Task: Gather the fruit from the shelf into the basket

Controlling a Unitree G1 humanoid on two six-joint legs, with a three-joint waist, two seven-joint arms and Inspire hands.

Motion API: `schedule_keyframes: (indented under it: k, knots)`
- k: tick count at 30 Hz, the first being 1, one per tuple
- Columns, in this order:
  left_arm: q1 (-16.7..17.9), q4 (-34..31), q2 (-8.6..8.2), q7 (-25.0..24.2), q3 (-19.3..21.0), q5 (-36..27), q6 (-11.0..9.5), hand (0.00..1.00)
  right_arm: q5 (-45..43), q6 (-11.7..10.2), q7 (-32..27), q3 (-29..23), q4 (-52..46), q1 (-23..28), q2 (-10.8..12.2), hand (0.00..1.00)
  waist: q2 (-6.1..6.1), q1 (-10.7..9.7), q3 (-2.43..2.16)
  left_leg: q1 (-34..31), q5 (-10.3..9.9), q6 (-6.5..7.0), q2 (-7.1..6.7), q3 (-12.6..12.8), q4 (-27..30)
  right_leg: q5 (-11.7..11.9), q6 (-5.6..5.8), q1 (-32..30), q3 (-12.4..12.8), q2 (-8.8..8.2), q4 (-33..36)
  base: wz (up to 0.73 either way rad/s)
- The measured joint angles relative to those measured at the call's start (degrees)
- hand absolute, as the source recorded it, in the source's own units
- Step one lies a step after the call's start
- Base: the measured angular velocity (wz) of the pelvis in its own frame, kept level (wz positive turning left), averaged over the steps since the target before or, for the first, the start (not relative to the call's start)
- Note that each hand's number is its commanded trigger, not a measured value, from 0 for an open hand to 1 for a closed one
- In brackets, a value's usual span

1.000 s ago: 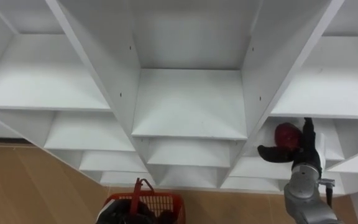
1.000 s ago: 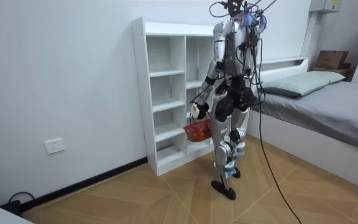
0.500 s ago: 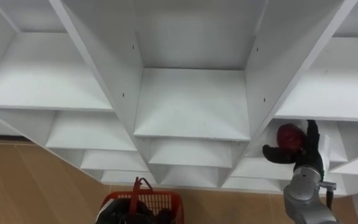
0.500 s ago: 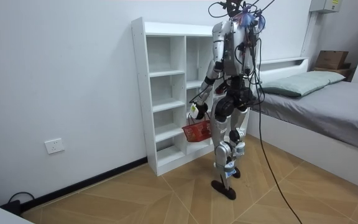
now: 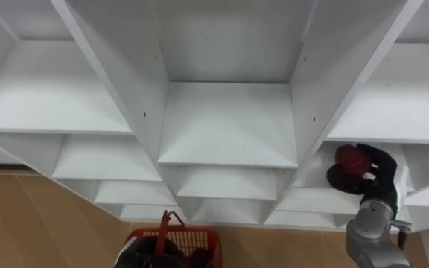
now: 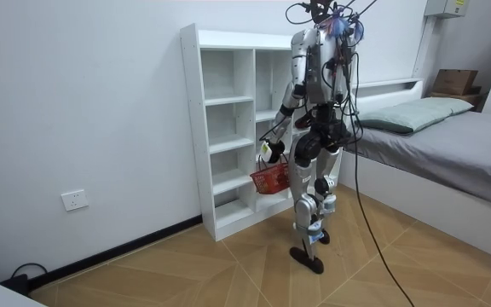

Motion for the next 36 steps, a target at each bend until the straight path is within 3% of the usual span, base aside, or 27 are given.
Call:
schedule_keyframes:
  k: [13, 24, 29, 31, 33, 36]
  knots:
    - [-0.51, 0.01, -0.51, -0.03, 0.14, -2.59, -0.05, 1.00, 1.64, -0.98, 2.64, 0.18, -0.18, 0.74, 1.28, 1.00, -0.08, -0.84, -0.04, 1.55, 0.00, 0.00, 0.20, 0.63, -0.50, 0.08, -0.11, 1.03, 0.52, 0.36, -0.13, -0.02]
    - [-0.91, -0.09, -0.93, 0.04, 0.18, -3.22, -1.22, 1.00, 1.37, -1.75, 5.30, 5.07, -5.55, 7.80, 1.32, 1.00, -1.42, -0.78, -0.47, 4.72, -0.02, -0.04, 0.75, 2.69, -1.44, 0.28, -0.18, 3.35, 1.82, 1.40, -1.09, -0.08]
    - [-0.90, -0.48, -1.25, 1.22, 0.22, -3.45, -1.43, 1.00, 0.30, -0.95, 7.33, 6.78, -9.69, 11.26, 1.16, 1.00, -1.91, -0.68, -0.51, 6.15, -0.02, -0.04, 0.92, 3.53, -1.71, 0.15, -0.39, 4.09, 2.54, 1.65, -0.77, -0.11]
    - [-0.87, -0.53, -1.23, 1.22, 0.24, -3.35, -1.65, 1.00, -0.74, -0.73, 8.85, 6.89, -10.58, 12.16, 1.16, 1.00, -2.40, -0.68, -0.29, 6.73, -0.02, -0.04, 0.91, 4.05, -1.83, 0.10, -0.43, 4.06, 3.47, 1.85, -0.35, -0.17]
    - [-0.59, -2.36, -0.92, 1.24, 0.28, -3.36, -1.63, 1.00, -0.89, 1.37, 11.14, 7.15, -14.96, 14.46, 1.07, 1.00, -3.12, -0.83, -0.18, 6.84, -0.04, -0.07, 0.85, 4.10, -2.04, -0.01, -0.47, 3.81, 3.69, 1.86, 0.00, -0.08]
    - [-0.68, -4.99, -1.03, 1.27, 0.25, -3.40, -1.66, 1.00, -2.43, 2.72, 13.58, 7.93, -18.77, 16.99, 1.05, 1.00, -3.55, -1.08, -0.17, 6.95, -0.09, -0.15, 0.72, 4.24, -2.27, 0.16, -0.32, 3.76, 4.25, 1.94, -0.05, 0.00]
